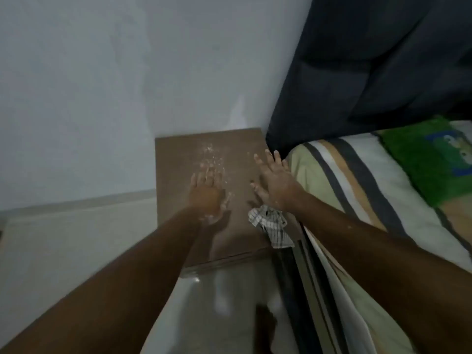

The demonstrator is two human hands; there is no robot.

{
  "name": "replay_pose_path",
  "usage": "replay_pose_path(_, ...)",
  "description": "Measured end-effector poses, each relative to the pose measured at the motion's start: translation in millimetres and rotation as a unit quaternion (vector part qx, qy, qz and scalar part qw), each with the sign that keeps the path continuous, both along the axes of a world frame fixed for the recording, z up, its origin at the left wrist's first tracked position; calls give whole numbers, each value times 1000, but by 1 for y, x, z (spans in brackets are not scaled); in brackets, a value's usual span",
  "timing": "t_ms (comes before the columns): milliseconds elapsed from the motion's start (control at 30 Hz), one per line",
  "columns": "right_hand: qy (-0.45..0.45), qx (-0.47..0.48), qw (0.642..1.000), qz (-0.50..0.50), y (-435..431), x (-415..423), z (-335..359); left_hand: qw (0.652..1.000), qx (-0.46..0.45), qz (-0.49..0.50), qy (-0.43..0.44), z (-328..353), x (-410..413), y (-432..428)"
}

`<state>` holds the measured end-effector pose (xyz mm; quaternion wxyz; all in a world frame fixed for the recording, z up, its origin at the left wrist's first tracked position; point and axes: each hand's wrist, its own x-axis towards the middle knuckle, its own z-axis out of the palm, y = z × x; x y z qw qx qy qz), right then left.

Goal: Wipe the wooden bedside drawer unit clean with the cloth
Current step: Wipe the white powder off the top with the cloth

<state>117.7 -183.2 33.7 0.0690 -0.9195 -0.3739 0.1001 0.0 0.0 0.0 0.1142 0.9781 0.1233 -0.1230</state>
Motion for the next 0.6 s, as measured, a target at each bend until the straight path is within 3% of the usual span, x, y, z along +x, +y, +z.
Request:
replay_pose_path(233, 57, -37, 997, -47, -33, 13, -120, 999, -34, -38, -12, -110, 38, -32)
replay_pose_path(433, 65, -69, 995, -36, -48, -11, -168, 998, -21, -47, -21, -156, 55, -29)
replay_pose_path(533, 93, -30, 995, -14, -57, -15, -181, 998, -24, -42, -31, -170, 65, -22)
replay_pose_path(600, 60, -21, 998, 3, -62, -16, -185, 998, -18, -57, -34, -179, 70, -19)
